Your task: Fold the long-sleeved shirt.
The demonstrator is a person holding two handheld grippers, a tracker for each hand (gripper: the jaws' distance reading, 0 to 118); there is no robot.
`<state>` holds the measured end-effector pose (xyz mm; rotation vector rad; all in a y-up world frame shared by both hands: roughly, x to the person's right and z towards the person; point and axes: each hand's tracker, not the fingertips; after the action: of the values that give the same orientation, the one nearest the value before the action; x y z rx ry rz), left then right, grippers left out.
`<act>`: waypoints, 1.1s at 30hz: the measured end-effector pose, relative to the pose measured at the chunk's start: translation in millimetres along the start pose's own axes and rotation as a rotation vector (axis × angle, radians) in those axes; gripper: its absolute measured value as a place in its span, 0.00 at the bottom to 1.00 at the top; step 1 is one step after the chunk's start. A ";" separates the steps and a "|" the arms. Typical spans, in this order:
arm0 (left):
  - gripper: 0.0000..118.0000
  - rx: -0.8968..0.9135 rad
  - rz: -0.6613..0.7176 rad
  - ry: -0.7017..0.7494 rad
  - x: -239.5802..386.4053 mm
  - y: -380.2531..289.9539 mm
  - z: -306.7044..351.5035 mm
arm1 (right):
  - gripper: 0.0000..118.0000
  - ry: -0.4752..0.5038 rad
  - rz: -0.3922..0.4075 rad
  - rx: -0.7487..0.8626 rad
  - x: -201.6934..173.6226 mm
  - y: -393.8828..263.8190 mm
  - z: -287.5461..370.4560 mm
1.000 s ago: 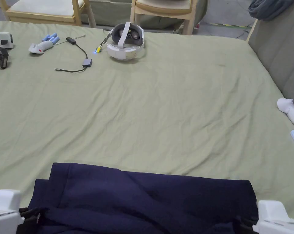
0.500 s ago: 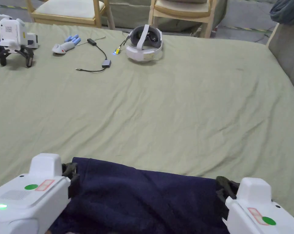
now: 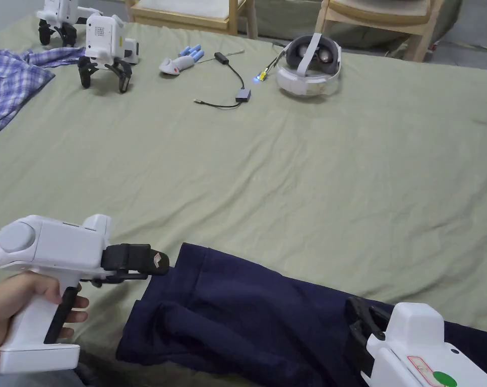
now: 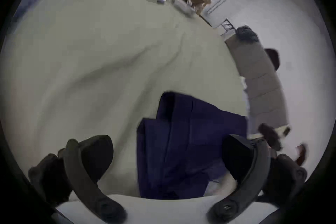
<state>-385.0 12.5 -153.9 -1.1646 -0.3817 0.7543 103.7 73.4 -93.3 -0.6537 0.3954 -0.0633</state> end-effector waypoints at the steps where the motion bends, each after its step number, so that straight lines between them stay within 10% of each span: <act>1: 0.93 -0.032 0.098 -0.052 -39.2 16.4 -3.6 | 0.00 0.000 -0.005 -0.004 -0.9 -0.6 -1.2; 6: 0.94 0.018 0.097 -0.214 -50.1 14.4 -25.4 | 0.00 0.000 -0.009 -0.021 0.5 -1.6 -5.1; 10: 0.71 -0.095 0.164 -0.287 -48.6 2.4 -59.6 | 0.00 -0.003 -0.032 -0.025 10.0 -5.2 -11.4; 16: 0.66 -0.162 0.088 -0.372 -44.1 -6.5 -95.0 | 0.00 -0.005 -0.072 -0.030 18.7 -8.2 -10.8; 19: 0.16 -0.171 0.013 -0.292 -16.7 -10.3 -108.4 | 0.00 -0.016 -0.088 -0.030 25.5 -10.7 -8.2; 33: 0.13 0.096 -0.053 -0.096 -12.9 30.2 -9.5 | 0.00 -0.074 -0.057 -0.032 27.8 -27.5 -16.8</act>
<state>-398.1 2.7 -183.9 -1.0274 -0.4500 0.7760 124.9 36.7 -98.3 -0.6974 0.3072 -0.0873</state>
